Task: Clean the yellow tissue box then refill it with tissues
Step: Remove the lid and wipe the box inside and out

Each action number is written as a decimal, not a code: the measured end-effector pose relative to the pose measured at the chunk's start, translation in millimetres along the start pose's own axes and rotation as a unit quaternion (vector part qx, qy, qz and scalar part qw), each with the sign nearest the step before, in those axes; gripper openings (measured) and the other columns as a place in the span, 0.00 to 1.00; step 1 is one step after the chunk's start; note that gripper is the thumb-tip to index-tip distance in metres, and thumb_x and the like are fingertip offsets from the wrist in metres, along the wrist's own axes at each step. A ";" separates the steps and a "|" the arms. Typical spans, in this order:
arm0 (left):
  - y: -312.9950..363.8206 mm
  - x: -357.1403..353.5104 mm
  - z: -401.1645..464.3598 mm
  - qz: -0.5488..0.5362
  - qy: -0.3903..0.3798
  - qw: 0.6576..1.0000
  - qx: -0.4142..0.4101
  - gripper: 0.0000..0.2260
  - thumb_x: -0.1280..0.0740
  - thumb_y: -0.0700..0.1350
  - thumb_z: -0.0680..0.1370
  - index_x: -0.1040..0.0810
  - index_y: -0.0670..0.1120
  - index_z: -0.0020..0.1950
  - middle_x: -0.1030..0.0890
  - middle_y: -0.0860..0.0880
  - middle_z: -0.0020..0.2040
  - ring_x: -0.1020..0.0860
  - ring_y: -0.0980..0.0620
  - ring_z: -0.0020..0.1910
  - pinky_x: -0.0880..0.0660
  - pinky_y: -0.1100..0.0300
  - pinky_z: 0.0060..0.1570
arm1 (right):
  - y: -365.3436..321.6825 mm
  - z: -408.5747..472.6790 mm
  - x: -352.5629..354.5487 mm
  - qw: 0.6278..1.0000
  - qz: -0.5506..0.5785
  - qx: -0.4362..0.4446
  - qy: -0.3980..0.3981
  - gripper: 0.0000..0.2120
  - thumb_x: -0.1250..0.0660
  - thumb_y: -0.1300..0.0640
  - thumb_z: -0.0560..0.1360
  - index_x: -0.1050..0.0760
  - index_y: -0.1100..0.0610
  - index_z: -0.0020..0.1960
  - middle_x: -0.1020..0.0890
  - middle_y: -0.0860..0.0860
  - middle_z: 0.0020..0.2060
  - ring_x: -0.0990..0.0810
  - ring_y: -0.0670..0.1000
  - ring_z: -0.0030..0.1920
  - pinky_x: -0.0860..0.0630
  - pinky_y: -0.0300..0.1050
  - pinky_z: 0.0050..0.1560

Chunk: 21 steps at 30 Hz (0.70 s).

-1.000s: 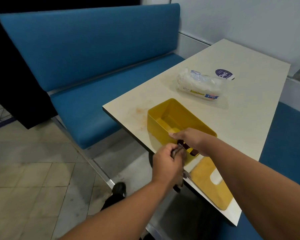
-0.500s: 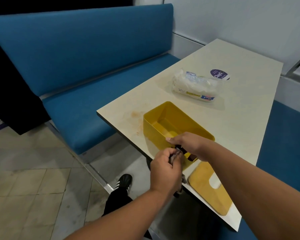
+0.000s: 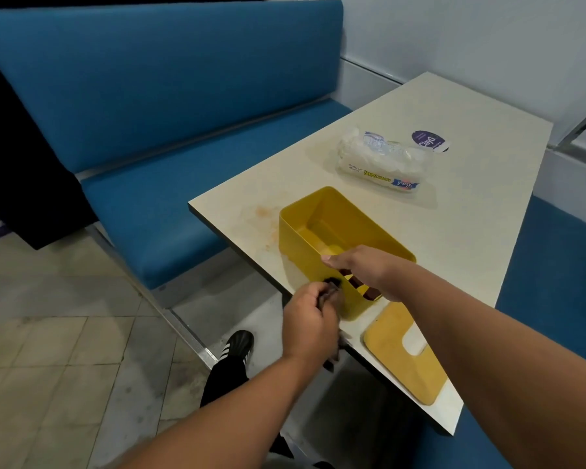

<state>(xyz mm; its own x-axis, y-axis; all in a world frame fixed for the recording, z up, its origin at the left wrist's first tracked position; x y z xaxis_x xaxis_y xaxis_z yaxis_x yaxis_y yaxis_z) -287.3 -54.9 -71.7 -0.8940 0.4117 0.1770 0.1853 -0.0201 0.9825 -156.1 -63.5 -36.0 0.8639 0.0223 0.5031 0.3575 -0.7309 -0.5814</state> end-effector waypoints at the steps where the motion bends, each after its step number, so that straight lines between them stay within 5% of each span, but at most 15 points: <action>1: -3.7 7.2 4.4 0.023 0.020 0.999 0.009 0.04 0.34 0.52 0.78 0.21 0.55 0.50 0.19 0.54 0.45 0.20 0.54 0.43 0.20 0.52 0.44 | 0.1 0.1 -0.1 1.000 0.000 -0.001 0.001 0.29 0.37 0.37 0.76 0.29 0.56 0.69 0.25 0.53 0.64 0.26 0.57 0.59 0.29 0.53 0.51; 5: 7.4 1.2 -0.9 -0.012 0.009 1.000 -0.010 0.02 0.34 0.47 0.79 0.21 0.53 0.49 0.19 0.53 0.46 0.21 0.57 0.44 0.25 0.68 0.39 | -1.2 -1.6 1.3 1.000 -0.004 -0.002 0.009 0.30 0.37 0.37 0.77 0.30 0.57 0.70 0.26 0.53 0.61 0.27 0.56 0.57 0.29 0.53 0.52; 10: -8.5 -6.3 -1.7 -0.010 0.022 0.999 0.037 0.07 0.35 0.45 0.80 0.21 0.49 0.57 0.20 0.52 0.50 0.22 0.57 0.49 0.24 0.61 0.49 | -1.7 -3.3 2.0 1.000 -0.010 0.001 0.016 0.29 0.39 0.38 0.77 0.30 0.56 0.70 0.26 0.53 0.61 0.27 0.56 0.56 0.29 0.54 0.54; 14: 2.2 -19.8 -18.6 -0.015 -0.019 1.000 0.015 0.03 0.35 0.45 0.80 0.22 0.50 0.52 0.21 0.53 0.47 0.23 0.59 0.46 0.28 0.74 0.42 | -1.6 -2.5 1.5 1.000 -0.013 0.001 0.016 0.31 0.38 0.37 0.77 0.31 0.57 0.71 0.27 0.53 0.59 0.28 0.55 0.55 0.29 0.53 0.52; 21: 4.8 -16.4 -13.8 -0.022 -0.024 0.999 -0.020 0.02 0.35 0.44 0.80 0.25 0.51 0.51 0.21 0.53 0.46 0.23 0.61 0.46 0.29 0.74 0.41 | -0.1 -0.2 2.3 1.000 -0.017 -0.002 0.020 0.33 0.37 0.35 0.75 0.31 0.56 0.71 0.28 0.56 0.67 0.28 0.56 0.57 0.28 0.53 0.52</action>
<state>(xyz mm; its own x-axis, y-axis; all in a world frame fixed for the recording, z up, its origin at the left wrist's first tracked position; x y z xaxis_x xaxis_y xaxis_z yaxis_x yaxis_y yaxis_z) -277.4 -74.4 -69.1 -0.8803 0.4559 0.1314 0.1284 -0.0378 0.9910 -154.2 -63.5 -34.6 0.8362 0.0205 0.5481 0.3855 -0.7327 -0.5608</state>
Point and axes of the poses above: each hand's wrist, its own z-axis towards the middle knuckle, its own x-axis out of the back of the hand, y = z × x, the point moved 9 cm from there along z, towards the middle knuckle
